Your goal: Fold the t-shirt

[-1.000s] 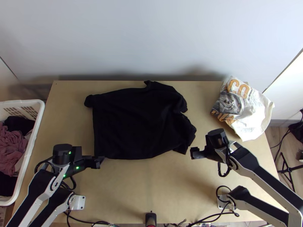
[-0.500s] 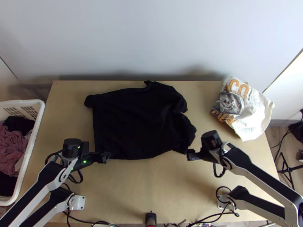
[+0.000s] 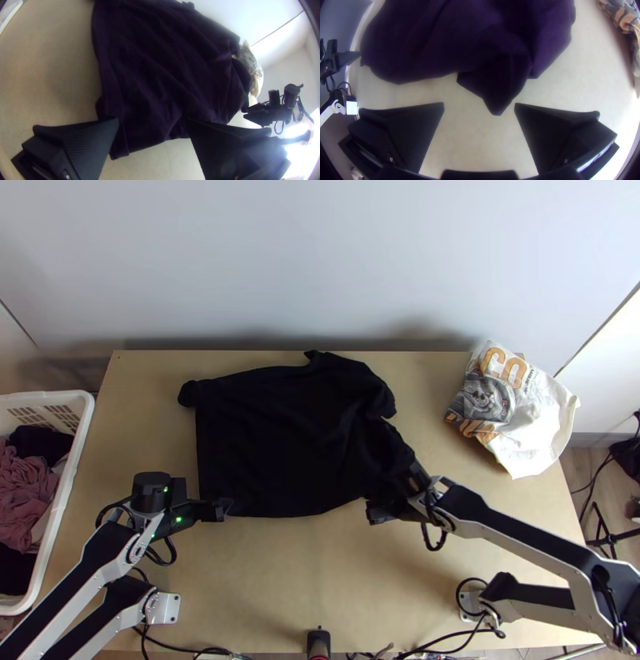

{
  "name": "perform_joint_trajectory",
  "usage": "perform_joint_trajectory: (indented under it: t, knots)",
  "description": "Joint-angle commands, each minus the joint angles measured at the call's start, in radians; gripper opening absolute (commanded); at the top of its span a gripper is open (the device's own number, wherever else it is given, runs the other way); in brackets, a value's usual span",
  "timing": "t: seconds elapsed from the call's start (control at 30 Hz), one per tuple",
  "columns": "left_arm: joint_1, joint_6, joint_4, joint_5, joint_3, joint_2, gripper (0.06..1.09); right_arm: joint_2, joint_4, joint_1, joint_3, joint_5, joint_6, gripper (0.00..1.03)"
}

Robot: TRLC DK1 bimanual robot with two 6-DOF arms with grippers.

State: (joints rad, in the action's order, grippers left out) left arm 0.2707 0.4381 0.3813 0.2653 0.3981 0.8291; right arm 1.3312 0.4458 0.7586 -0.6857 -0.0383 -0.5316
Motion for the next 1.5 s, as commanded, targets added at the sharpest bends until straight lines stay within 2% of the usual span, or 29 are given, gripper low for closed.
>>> perform_joint_trajectory:
  t: [0.0,0.53,0.93,1.07,1.3,1.47]
  knots:
    - [-0.018,-0.002,-0.013,-0.001,-0.007,-0.008,1.04,0.066,-0.015,0.013,-0.023,0.003,0.005,0.98]
    - [-0.027,-0.001,-0.033,-0.003,-0.016,-0.030,1.04,0.065,-0.024,-0.081,-0.031,0.015,0.027,0.98]
    - [-0.027,0.030,-0.039,-0.003,-0.028,-0.050,1.04,0.056,-0.022,-0.076,-0.044,0.015,0.030,0.96]
    - [-0.045,0.011,-0.035,-0.005,-0.036,-0.071,1.04,0.052,-0.015,-0.076,-0.046,0.015,0.032,0.96]
    - [-0.110,-0.091,0.042,-0.011,-0.028,-0.107,1.04,0.043,-0.006,-0.074,-0.038,0.015,0.032,0.96]
    - [-0.111,-0.104,0.087,-0.011,-0.025,-0.159,1.04,0.049,-0.006,-0.068,-0.038,0.015,0.032,0.96]
